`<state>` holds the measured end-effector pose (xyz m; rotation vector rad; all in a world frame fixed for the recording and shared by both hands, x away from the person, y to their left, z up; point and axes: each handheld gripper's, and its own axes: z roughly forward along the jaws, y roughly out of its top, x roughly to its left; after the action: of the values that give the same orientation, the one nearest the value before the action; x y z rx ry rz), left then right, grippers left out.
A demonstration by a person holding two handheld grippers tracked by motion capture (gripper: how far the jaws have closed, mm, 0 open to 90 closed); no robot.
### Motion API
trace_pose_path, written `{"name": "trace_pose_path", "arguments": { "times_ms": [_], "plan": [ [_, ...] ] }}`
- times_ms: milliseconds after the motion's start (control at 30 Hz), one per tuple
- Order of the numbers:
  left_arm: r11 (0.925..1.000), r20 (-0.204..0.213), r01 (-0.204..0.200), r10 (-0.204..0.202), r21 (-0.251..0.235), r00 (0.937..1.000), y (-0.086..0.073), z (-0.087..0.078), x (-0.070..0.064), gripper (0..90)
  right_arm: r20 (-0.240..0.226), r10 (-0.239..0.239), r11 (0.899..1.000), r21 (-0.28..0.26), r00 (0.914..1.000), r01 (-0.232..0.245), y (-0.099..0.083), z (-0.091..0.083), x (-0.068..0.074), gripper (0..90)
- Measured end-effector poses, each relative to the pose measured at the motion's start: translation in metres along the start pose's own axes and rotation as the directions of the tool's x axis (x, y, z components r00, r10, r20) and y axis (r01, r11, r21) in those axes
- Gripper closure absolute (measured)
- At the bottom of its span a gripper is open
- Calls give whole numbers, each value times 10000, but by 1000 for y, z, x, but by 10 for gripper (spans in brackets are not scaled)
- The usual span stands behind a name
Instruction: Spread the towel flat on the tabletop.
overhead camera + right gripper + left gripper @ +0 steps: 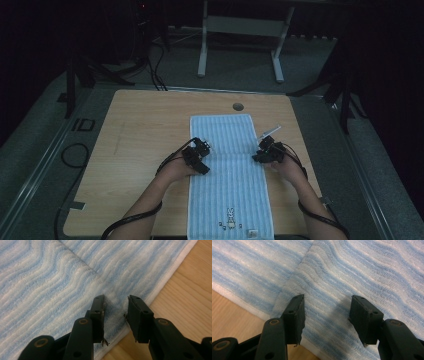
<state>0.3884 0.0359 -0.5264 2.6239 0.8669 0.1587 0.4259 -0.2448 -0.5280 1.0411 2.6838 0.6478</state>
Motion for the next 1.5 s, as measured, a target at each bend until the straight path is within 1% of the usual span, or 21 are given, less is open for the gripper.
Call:
{"name": "trace_pose_path", "arguments": {
  "times_ms": [100,200,333,400,567,667,700,767,800,833,933,967,1000,1033,1100,1133,1233,1300,1400,1467,1500],
  "plan": [
    [10000,-19,-18,19,74,10000,7,2,2,457,78,101,9999,63,9999,-101,0,0,-5,662],
    [9999,-19,-49,49,131,10000,13,4,4,457,93,228,9997,2,9997,-228,-2,-1,-10,662],
    [9999,-32,45,-45,94,10000,22,8,7,457,146,458,9989,-63,9988,-457,-5,-2,-17,662],
    [9999,-43,18,-17,115,10000,27,10,7,457,181,605,9981,-86,9980,-604,-8,-3,-20,662],
    [10000,-60,-10,11,91,10000,38,15,3,457,311,755,9971,-81,9967,-753,-14,-7,-28,658],
    [10000,-65,-12,12,-5,10000,39,16,0,456,309,891,9960,-112,9955,-888,-18,-8,-32,656],
    [10000,-76,-78,78,17,9999,39,16,-1,456,311,938,9955,-144,9951,-934,-19,-9,-33,655],
    [9998,-134,-201,201,53,9997,38,14,-4,443,335,989,9951,-82,9945,-987,-19,-9,-33,648],
    [9998,-69,-204,204,52,9998,36,12,-5,443,380,893,9960,-61,9953,-891,-19,-10,-32,648],
    [9998,19,-208,209,-81,9998,34,8,-6,442,411,854,9963,-48,9955,-853,-19,-11,-30,648],
    [9989,200,-241,249,-410,9995,27,-2,-10,443,404,586,9977,-378,9975,-571,-20,-18,-22,628],
    [9987,208,-292,301,-407,9993,24,-4,-12,443,368,592,9971,-503,9976,-573,-21,-21,-19,628],
    [9987,208,-373,381,-337,9991,22,-4,-13,443,318,597,9964,-627,9977,-576,-23,-24,-16,626],
    [9988,244,-410,416,-249,9988,19,-3,-14,442,258,621,9961,-641,9977,-604,-25,-25,-14,624],
    [9992,230,-396,397,-82,9989,13,1,-16,442,349,512,9972,-556,9981,-492,-29,-25,-10,613],
    [9992,219,-400,401,-27,9990,11,3,-16,442,300,540,9975,-471,9981,-525,-32,-24,-10,607],
    [9992,195,-211,218,-343,9996,3,4,-20,419,318,601,9972,-458,9977,-586,-39,-24,-9,604],
    [9987,165,-274,281,-427,9995,-2,3,-24,419,293,648,9969,-467,9975,-634,-43,-25,-10,599],
    [9982,226,-569,573,-178,9981,-7,0,-32,401,251,702,9965,-479,9972,-689,-49,-28,-11,591],
    [9973,400,-739,737,32,9965,-9,-3,-35,400,241,691,9966,-471,9973,-679,-51,-29,-11,588],
    [9971,436,-761,757,81,9962,-9,-4,-35,399,237,661,9967,-497,9975,-649,-52,-30,-11,587]
  ]
}}
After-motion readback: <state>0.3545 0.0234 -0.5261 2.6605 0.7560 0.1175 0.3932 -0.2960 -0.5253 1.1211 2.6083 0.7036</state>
